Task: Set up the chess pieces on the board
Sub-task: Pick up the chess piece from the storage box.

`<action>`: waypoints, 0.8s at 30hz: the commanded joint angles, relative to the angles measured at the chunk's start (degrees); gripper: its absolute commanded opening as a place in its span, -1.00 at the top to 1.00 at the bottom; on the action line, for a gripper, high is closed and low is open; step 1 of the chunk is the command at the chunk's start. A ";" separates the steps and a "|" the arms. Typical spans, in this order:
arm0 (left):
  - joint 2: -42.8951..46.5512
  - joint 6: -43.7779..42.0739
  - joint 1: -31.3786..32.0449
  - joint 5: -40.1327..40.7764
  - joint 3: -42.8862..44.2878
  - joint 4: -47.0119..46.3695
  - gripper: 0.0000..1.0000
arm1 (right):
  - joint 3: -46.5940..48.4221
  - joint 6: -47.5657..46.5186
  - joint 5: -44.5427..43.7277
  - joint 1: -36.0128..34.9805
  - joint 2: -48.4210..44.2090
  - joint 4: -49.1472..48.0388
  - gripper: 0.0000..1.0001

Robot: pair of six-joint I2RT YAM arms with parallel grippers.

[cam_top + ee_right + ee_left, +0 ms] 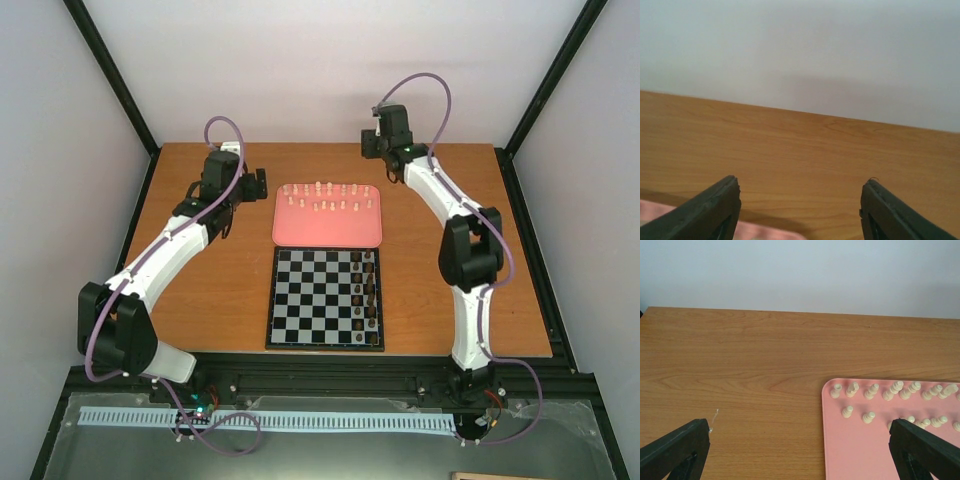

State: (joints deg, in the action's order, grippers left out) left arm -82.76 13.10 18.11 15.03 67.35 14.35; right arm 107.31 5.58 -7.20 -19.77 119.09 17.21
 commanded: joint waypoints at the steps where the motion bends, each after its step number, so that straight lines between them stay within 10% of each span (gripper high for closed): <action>1: 1.62 0.60 -0.27 0.21 0.15 0.36 -0.99 | 9.83 -0.26 -2.60 0.52 9.66 9.90 -0.18; 9: -1.21 0.57 -0.27 0.41 0.79 0.06 -1.00 | 19.39 -0.69 -2.03 0.52 17.62 14.47 -0.09; 24: -2.67 0.52 -0.27 0.74 1.65 0.48 -0.99 | 9.78 -0.21 0.56 0.61 15.33 16.04 -0.01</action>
State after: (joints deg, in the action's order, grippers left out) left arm -85.86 13.13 18.11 15.25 67.29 14.61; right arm 117.19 5.34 -7.90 -19.09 136.53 32.77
